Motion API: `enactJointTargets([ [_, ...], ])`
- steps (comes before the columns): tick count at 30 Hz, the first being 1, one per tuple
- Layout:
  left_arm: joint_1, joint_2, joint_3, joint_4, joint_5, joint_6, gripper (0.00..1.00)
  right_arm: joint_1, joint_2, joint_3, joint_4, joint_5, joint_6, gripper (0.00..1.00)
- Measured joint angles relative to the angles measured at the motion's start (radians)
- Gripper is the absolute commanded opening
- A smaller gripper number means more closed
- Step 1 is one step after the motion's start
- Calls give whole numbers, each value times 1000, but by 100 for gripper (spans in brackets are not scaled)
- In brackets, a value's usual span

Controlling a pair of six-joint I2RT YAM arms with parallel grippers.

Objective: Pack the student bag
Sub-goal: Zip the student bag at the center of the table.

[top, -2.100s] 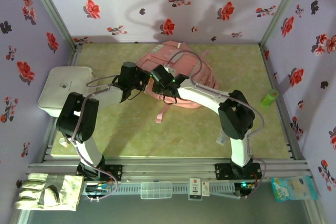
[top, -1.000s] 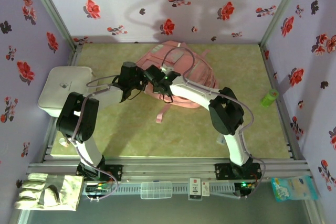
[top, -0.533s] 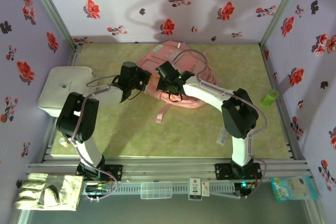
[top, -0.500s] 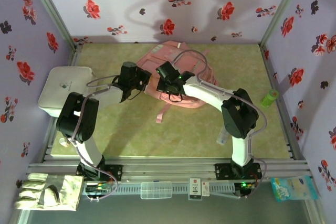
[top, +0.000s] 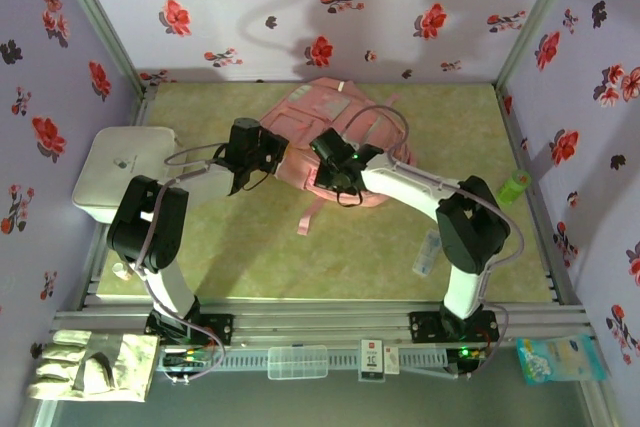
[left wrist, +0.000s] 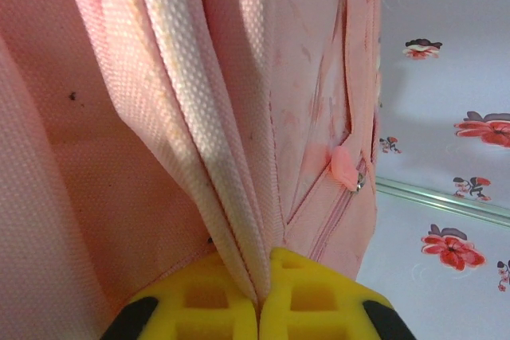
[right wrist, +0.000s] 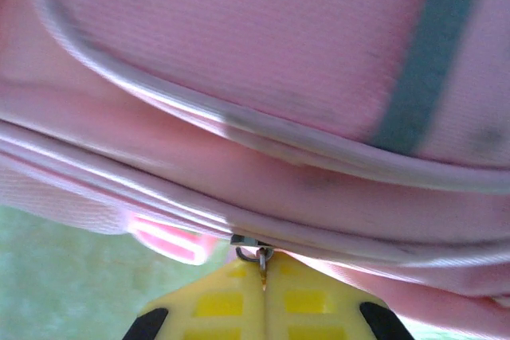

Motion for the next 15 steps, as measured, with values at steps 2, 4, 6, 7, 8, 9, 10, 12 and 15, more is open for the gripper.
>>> enactJointTargets([
  [2, 0, 0, 0, -1, 0, 5, 0, -1, -16, -29, -18, 19, -1, 0],
  [4, 0, 0, 0, -3, 0, 8, 0, -4, -29, -48, -20, 27, -5, 0],
  [6, 0, 0, 0, -4, 0, 8, 0, -5, -39, -51, -18, 27, -18, 6],
  [7, 1, 0, 0, -4, 0, 8, 0, -5, -41, -51, -17, 28, -22, 9],
  [8, 2, 0, 0, -4, 0, 8, 0, -5, -42, -49, -18, 27, -29, 11],
  [9, 2, 0, 0, -4, 0, 8, 0, -5, -42, -46, -19, 28, -39, 15],
  [10, 2, 0, 0, -4, 0, 8, 0, -5, -41, -42, -23, 28, -47, 18],
  [12, 2, 0, 0, -5, 0, 8, 0, -5, -38, -28, -28, 32, -60, 23],
  [15, 2, 0, 0, -5, 0, 8, 0, -5, -24, -6, -31, 36, -73, 25],
])
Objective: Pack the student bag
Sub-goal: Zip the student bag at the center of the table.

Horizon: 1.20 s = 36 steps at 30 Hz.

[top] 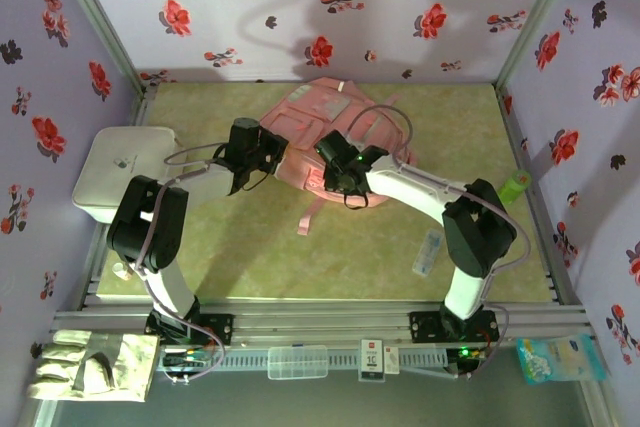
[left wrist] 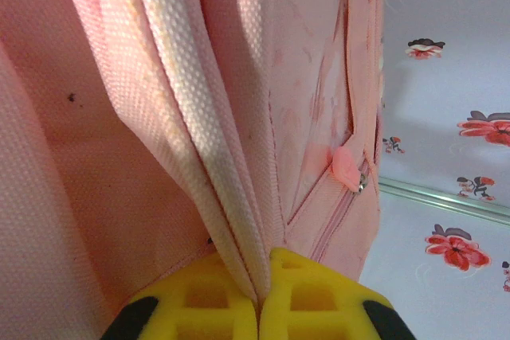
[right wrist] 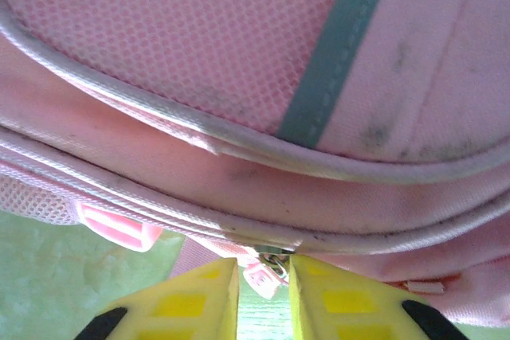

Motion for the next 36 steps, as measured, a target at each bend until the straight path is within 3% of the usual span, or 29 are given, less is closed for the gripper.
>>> enactJointTargets([
  [27, 0, 0, 0, -8, 0, 3, 0, 5, 31, -45, 48, -12, 88, 25],
  [36, 2, 0, 0, -15, 0, 8, 0, 5, 72, -36, 59, 8, 74, 6],
])
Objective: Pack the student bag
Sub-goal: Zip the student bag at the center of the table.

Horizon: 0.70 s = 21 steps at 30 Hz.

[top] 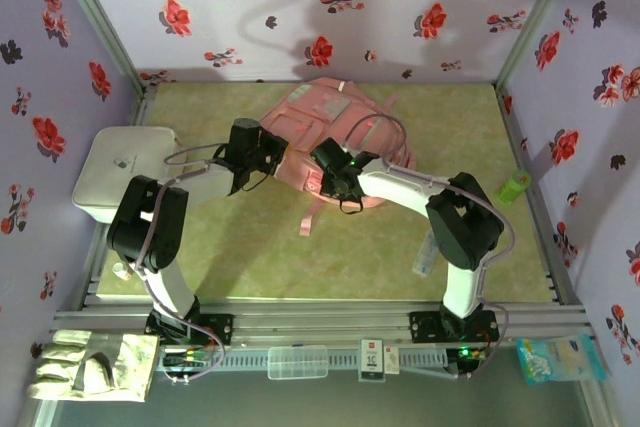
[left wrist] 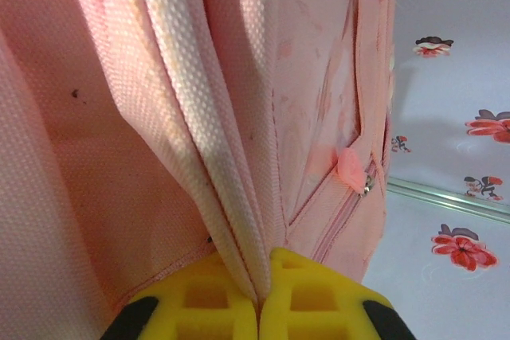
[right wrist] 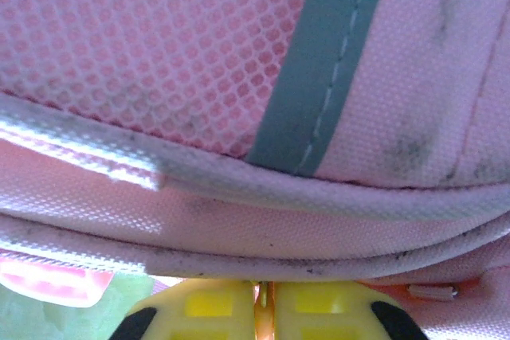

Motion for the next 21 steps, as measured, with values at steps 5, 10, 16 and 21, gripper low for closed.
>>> enactJointTargets([
  [5, 14, 0, 0, 0, 16, 11, 0, 3, -40, 0, -28, 43, -7, 6],
  [10, 30, 1, 0, 0, 47, 29, 0, 7, -102, -4, -62, 108, -29, 6],
  [16, 45, 12, 0, -1, 72, 54, 0, -3, -129, -40, -98, 156, -48, 6],
  [21, 62, 35, 8, -1, 83, 80, 0, -29, -146, -55, -147, 187, -65, 7],
])
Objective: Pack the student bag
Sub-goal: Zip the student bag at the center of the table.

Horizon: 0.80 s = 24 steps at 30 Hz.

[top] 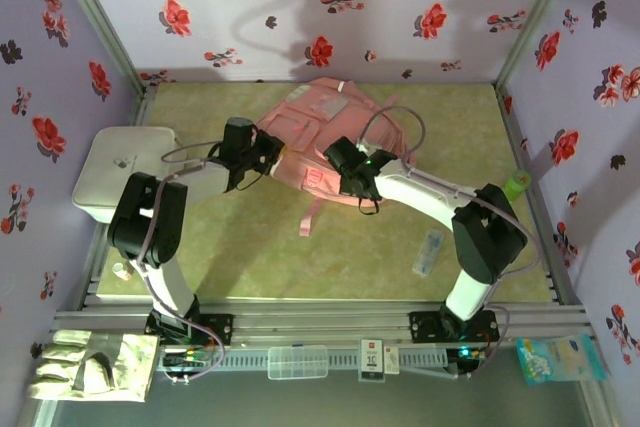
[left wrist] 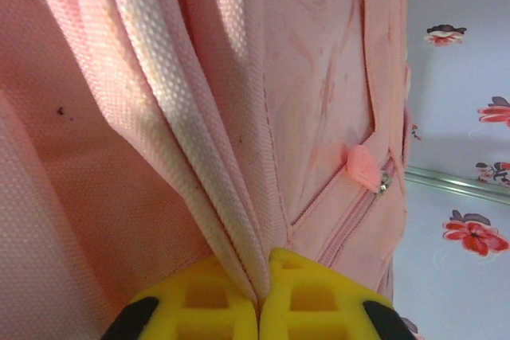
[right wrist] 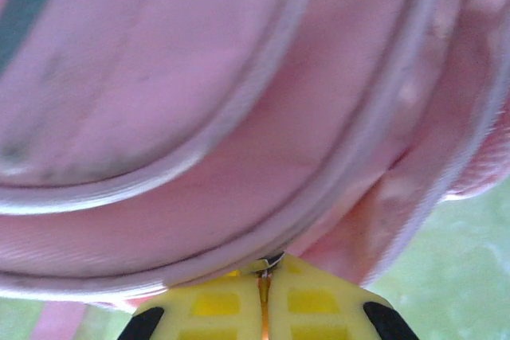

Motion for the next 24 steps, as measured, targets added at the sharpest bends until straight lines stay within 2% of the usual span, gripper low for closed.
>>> enactJointTargets([
  [9, 30, 60, 103, -72, 53, 110, 2, -43, -38, -38, 50, -2, -92, 2],
  [14, 66, 79, 158, -137, 63, 235, 37, -55, -27, -27, 97, -107, -206, 0],
  [17, 108, 65, 147, -164, 51, 296, 51, -54, 17, 12, 103, -185, -256, 0],
  [21, 145, -19, 95, -217, 37, 360, 58, -33, 108, 106, 129, -285, -298, 0],
  [24, 147, -107, 53, -236, 39, 390, 59, 1, 187, 205, 160, -350, -316, 0],
])
